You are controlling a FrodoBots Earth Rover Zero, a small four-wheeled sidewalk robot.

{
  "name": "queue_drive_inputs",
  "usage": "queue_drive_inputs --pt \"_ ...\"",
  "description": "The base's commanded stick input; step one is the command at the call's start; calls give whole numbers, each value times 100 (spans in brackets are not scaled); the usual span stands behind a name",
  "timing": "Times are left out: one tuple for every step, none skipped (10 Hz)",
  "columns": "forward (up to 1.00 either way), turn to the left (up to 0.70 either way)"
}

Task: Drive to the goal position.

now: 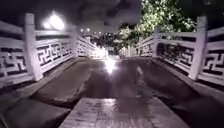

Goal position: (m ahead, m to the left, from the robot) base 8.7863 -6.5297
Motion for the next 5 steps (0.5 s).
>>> queue_drive_inputs --pt "38 0" --pt "38 0" --pt "38 0" --pt "38 0" --pt "38 0"
